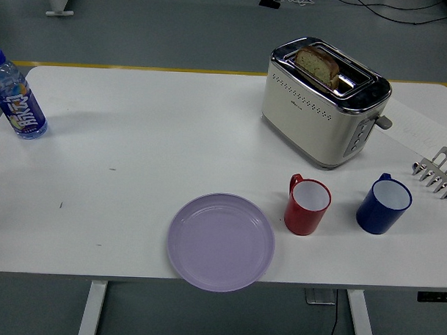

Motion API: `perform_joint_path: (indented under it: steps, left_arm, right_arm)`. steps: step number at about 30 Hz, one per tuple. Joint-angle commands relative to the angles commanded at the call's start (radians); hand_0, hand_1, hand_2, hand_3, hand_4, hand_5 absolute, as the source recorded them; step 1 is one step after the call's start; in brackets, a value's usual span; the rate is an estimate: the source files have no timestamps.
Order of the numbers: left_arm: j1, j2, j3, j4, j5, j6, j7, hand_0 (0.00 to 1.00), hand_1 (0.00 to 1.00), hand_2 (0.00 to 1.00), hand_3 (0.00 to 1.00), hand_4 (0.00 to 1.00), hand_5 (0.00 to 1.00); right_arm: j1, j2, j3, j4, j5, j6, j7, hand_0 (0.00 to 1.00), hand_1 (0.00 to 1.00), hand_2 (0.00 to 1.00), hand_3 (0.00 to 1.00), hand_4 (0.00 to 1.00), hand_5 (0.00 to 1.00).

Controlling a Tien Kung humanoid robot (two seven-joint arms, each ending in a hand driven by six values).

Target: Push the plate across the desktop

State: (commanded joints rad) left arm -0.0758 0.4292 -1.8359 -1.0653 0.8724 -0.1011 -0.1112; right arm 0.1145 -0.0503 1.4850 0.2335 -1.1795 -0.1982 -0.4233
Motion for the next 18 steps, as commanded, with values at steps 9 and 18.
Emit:
perform_joint_path:
  steps: [9, 18]
  left_arm:
    - [-0.006, -0.005, 0.012, -0.015, -0.002, -0.005, 0.002, 0.732, 0.762, 0.751, 0.707, 0.556, 0.998]
    - [-0.003, -0.014, 0.027, -0.015, 0.012, -0.009, 0.004, 0.733, 0.76, 0.75, 0.705, 0.557, 0.998]
  right_arm:
    - [0.014, -0.003, 0.006, -0.002, -0.011, 0.004, 0.005, 0.641, 0.601, 0.664, 0.767, 0.491, 0.556]
    - [0.017, -0.004, -0.001, -0.002, -0.004, 0.005, 0.006, 0.641, 0.601, 0.665, 0.767, 0.49, 0.556]
